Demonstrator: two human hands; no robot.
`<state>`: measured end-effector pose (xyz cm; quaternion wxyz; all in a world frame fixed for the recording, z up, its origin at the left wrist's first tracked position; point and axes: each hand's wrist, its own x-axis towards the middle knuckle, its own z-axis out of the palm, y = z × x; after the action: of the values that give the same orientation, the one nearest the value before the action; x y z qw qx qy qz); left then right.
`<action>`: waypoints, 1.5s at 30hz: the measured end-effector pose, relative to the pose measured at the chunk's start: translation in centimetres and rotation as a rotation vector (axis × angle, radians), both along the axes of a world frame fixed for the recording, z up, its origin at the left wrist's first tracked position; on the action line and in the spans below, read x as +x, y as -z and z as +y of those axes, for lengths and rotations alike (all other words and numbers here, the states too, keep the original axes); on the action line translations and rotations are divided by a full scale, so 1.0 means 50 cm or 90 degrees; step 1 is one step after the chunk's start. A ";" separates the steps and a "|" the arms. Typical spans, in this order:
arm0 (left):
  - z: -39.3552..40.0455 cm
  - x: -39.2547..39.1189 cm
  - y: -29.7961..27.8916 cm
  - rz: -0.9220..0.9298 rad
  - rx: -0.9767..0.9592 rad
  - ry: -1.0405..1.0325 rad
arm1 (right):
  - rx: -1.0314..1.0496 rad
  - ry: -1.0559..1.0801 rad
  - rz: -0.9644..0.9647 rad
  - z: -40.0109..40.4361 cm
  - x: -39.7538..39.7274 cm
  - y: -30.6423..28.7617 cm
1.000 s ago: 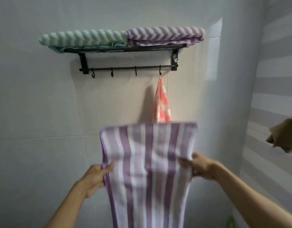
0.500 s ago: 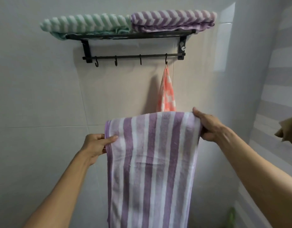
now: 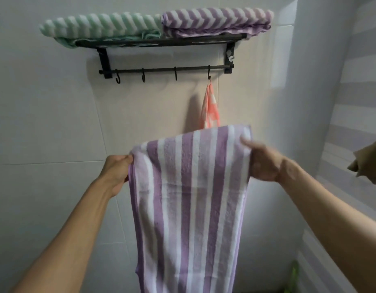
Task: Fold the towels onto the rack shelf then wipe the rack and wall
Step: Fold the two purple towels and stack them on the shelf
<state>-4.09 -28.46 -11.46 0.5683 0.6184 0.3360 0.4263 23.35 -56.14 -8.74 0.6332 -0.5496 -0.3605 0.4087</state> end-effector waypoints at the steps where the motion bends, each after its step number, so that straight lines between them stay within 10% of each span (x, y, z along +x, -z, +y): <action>1: -0.002 0.001 0.023 0.027 0.000 -0.006 | -0.047 -0.025 -0.032 -0.002 -0.011 0.035; 7: -0.021 -0.015 -0.004 -0.095 -0.045 0.081 | 0.013 0.130 0.009 0.034 -0.014 0.036; 16: -0.044 0.002 0.049 0.072 0.059 -0.094 | 0.023 0.208 -0.011 0.031 0.024 -0.015; 21: -0.027 0.014 -0.068 -0.137 0.048 0.065 | 0.116 0.052 0.044 -0.003 0.026 -0.078; 28: -0.057 -0.030 0.222 0.196 0.014 -0.123 | -0.146 0.068 -0.120 -0.021 -0.011 0.149; 34: -0.009 -0.001 0.013 -0.021 -0.030 -0.099 | 0.045 0.098 0.091 0.015 0.001 0.055; 39: 0.008 -0.026 0.056 0.032 -0.096 -0.073 | -0.149 -0.063 -0.098 -0.007 -0.050 0.129; 45: -0.036 -0.075 0.021 -0.068 -0.084 0.004 | -0.003 0.124 0.017 0.030 -0.040 0.083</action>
<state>-7.82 -30.27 -12.49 0.6264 0.5569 0.3305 0.4340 21.36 -54.62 -12.91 0.6734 -0.5783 -0.2959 0.3530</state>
